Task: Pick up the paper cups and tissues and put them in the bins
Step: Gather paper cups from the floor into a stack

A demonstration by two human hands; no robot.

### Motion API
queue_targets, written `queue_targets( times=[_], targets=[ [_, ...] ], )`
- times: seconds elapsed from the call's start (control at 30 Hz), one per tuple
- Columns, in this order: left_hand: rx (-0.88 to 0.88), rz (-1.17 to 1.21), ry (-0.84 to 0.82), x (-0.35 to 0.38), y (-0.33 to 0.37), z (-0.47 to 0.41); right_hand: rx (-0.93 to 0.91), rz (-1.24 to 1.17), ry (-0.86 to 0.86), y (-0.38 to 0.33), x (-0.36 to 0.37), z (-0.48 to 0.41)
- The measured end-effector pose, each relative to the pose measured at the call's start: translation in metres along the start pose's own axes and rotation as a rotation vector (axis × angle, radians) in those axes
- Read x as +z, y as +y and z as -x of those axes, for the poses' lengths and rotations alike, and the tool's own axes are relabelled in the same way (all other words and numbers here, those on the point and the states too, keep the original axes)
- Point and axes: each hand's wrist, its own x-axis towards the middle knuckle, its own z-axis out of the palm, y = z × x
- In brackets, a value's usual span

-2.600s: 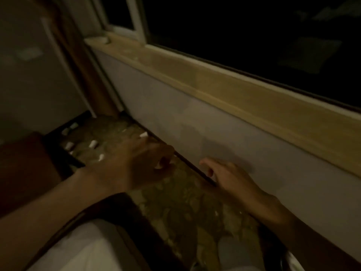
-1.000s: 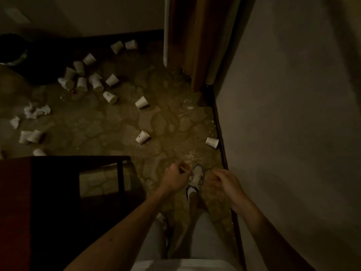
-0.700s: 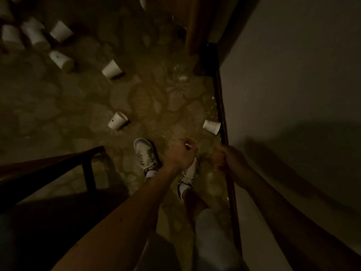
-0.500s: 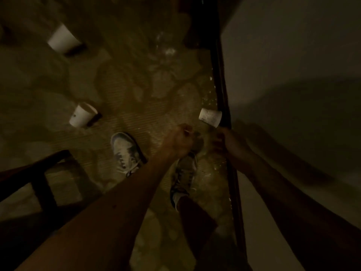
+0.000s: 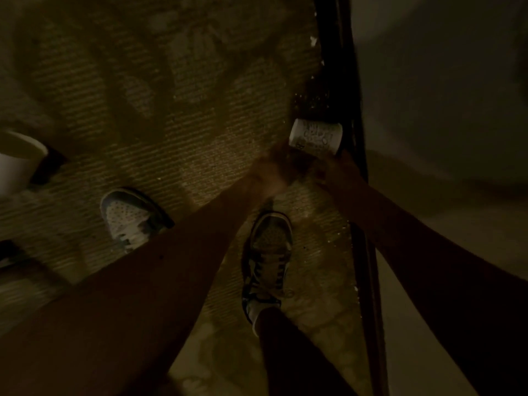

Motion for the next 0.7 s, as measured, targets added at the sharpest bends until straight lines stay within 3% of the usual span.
queue_targets(
  times=[0.23, 0.37, 0.57, 0.7],
  targets=[
    [-0.156, 0.415, 0.167, -0.022, -0.012, 0.002, -0.068, 0.192, -0.005, -0.008, 0.007, 0.001],
    [-0.221, 0.335, 0.351, -0.055, -0.021, 0.032, -0.168, 0.435, -0.202, -0.022, 0.027, 0.035],
    [-0.239, 0.588, 0.342, -0.098, -0.052, 0.122, -0.196, 0.587, -0.41, -0.051, 0.077, 0.102],
    [-0.277, 0.52, 0.228, -0.122, -0.068, 0.179, -0.289, 0.668, -0.306, -0.074, 0.117, 0.149]
  ],
)
